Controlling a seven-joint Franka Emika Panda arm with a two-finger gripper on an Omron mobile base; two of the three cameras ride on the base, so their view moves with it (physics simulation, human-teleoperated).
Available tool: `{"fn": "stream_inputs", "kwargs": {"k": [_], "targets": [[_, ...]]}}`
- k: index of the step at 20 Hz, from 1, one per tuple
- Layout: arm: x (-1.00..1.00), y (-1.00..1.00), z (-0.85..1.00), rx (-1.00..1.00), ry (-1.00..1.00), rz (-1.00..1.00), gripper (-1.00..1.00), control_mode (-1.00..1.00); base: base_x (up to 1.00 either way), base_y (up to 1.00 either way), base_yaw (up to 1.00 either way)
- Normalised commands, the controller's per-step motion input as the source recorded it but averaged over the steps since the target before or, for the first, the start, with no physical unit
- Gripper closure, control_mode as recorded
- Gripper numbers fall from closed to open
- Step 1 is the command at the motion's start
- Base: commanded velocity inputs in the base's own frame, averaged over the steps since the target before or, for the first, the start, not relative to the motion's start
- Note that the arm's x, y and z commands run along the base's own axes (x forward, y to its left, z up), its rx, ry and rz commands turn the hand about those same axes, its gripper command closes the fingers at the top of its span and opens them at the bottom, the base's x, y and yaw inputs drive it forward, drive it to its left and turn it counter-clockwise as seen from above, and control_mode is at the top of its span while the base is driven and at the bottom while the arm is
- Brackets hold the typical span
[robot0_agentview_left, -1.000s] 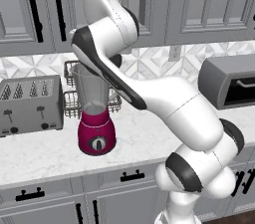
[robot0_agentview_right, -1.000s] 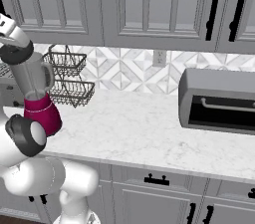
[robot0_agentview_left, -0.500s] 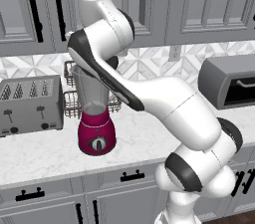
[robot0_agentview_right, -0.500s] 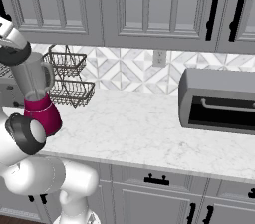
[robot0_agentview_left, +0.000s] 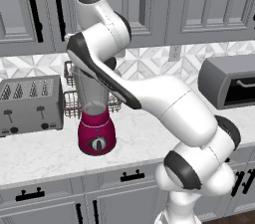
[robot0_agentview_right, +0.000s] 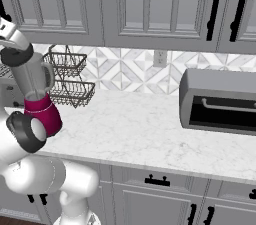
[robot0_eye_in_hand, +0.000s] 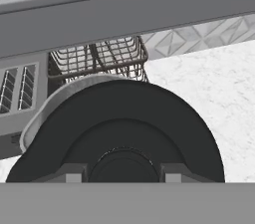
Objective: Close the lid blender by securely placing the lid on top.
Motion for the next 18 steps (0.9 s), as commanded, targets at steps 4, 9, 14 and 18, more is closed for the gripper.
{"fn": "stream_inputs", "kwargs": {"k": [4, 9, 14, 18], "targets": [[0.26, 0.01, -0.08, 0.00, -0.03, 0.00, 1.00, -1.00, 0.00, 0.00, 0.00], [0.24, 0.07, -0.11, 0.00, -0.03, 0.00, 1.00, -1.00, 0.00, 0.00, 0.00], [0.23, 0.25, -0.06, 0.00, -0.03, 0.00, 1.00, -1.00, 0.00, 0.00, 0.00], [0.23, 0.32, -0.02, 0.00, -0.04, 0.00, 1.00, -1.00, 0.00, 0.00, 0.00]]}}
